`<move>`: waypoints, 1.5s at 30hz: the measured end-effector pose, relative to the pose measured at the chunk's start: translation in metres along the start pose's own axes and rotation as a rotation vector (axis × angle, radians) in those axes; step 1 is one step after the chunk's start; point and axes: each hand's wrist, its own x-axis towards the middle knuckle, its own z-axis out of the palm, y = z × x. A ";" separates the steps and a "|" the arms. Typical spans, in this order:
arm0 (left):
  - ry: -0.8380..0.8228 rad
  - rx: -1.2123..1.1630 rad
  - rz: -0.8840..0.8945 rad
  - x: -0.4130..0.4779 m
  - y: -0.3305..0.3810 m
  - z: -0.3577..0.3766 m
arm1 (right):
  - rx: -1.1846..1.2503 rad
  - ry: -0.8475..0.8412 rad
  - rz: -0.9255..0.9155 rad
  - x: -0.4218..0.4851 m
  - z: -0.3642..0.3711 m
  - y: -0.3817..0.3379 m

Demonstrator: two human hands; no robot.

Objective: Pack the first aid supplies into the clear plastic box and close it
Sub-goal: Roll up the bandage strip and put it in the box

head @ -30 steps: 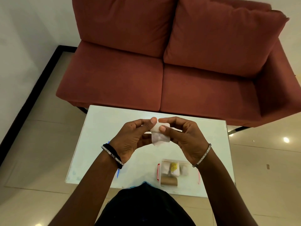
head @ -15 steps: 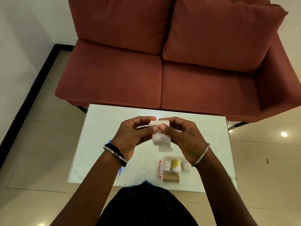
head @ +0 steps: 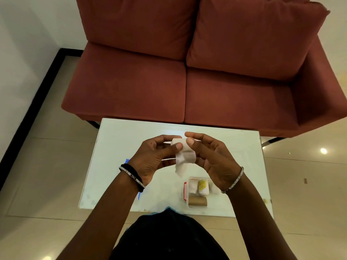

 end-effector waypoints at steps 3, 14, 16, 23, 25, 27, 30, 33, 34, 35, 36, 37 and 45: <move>-0.011 0.030 0.015 0.001 -0.002 0.001 | -0.034 0.028 0.018 0.000 0.000 0.005; -0.018 0.021 -0.054 0.004 -0.008 0.004 | -0.036 0.012 -0.113 -0.005 -0.010 0.010; -0.027 -0.006 -0.037 0.005 -0.009 0.004 | -0.035 0.008 -0.109 -0.008 -0.011 0.010; -0.012 -0.040 -0.008 0.007 -0.015 0.009 | 0.055 0.062 -0.062 -0.011 -0.007 0.007; -0.010 -0.033 0.010 0.007 -0.016 0.010 | 0.047 0.096 -0.061 -0.010 -0.006 0.009; -0.014 -0.017 0.025 0.007 -0.017 0.010 | 0.043 0.119 -0.061 -0.010 -0.005 0.010; -0.016 0.009 0.030 0.007 -0.019 0.010 | 0.055 0.177 -0.028 -0.011 -0.005 0.012; -0.023 -0.012 -0.011 0.006 -0.016 0.012 | 0.048 0.198 -0.021 -0.013 -0.008 0.013; -0.034 -0.017 -0.041 0.005 -0.016 0.012 | 0.026 0.192 -0.042 -0.015 -0.010 0.014; -0.053 -0.018 -0.075 0.004 -0.015 0.012 | -0.003 0.184 -0.065 -0.017 -0.012 0.014; -0.077 -0.015 -0.106 0.003 -0.016 0.013 | -0.029 0.178 -0.088 -0.019 -0.013 0.015; -0.098 -0.006 -0.129 0.003 -0.017 0.013 | -0.042 0.172 -0.108 -0.020 -0.014 0.015; -0.062 -0.015 -0.120 0.005 -0.029 0.021 | 0.070 0.086 -0.087 -0.035 -0.027 0.018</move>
